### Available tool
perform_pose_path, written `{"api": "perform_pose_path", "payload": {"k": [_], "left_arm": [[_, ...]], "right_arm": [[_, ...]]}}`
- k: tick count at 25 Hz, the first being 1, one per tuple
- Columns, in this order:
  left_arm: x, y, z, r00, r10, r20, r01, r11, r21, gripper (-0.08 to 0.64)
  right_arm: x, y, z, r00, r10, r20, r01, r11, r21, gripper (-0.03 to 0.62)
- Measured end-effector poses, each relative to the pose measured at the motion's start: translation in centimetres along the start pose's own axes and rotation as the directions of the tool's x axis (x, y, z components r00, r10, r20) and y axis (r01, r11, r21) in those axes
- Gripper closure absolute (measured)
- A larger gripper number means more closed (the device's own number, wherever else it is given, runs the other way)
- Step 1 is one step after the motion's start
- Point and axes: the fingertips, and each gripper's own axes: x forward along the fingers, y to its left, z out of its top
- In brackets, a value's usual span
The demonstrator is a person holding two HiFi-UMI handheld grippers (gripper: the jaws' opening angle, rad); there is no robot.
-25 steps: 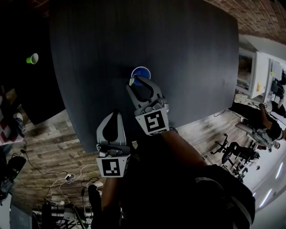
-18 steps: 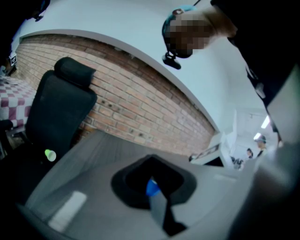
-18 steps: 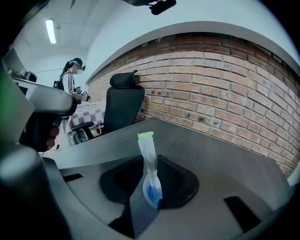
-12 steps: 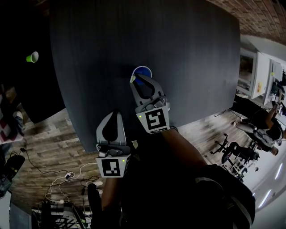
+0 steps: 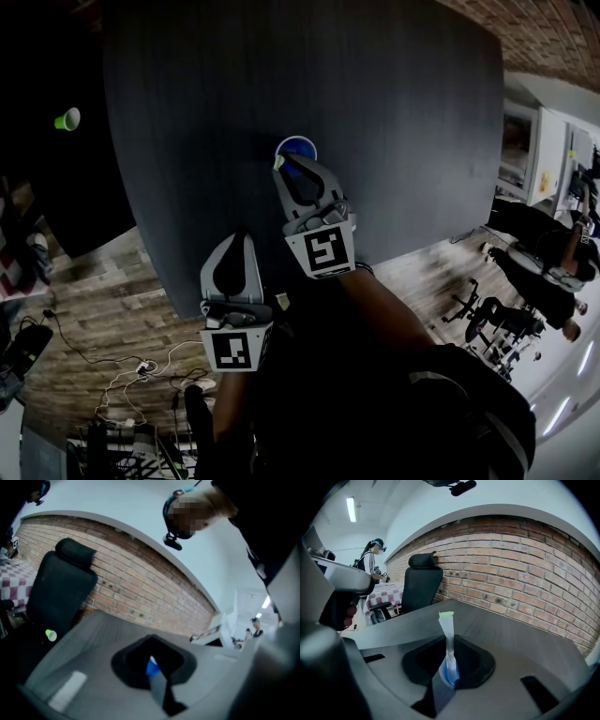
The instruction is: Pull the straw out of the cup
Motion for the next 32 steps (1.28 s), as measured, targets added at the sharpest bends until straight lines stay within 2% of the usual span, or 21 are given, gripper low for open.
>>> {"api": "perform_pose_path", "payload": {"k": [17, 25, 32], "left_arm": [[-0.9, -0.9, 0.6, 1.000, 0.007, 0.016, -0.007, 1.000, 0.006, 0.555], [-1.4, -1.9, 1.7, 0.997, -0.015, 0.070, 0.013, 0.999, 0.033, 0.555], [-2.1, -2.8, 2.7, 0.996, -0.025, 0.085, 0.021, 0.999, 0.050, 0.555]], "right_arm": [[-1.2, -0.3, 0.9, 0.999, -0.017, 0.041, 0.016, 1.000, 0.020, 0.548], [-2.4, -0.7, 1.7, 0.996, -0.033, 0.078, 0.031, 0.999, 0.026, 0.548], [-3.7, -0.6, 2.9, 0.993, -0.044, 0.108, 0.040, 0.999, 0.032, 0.548]]}}
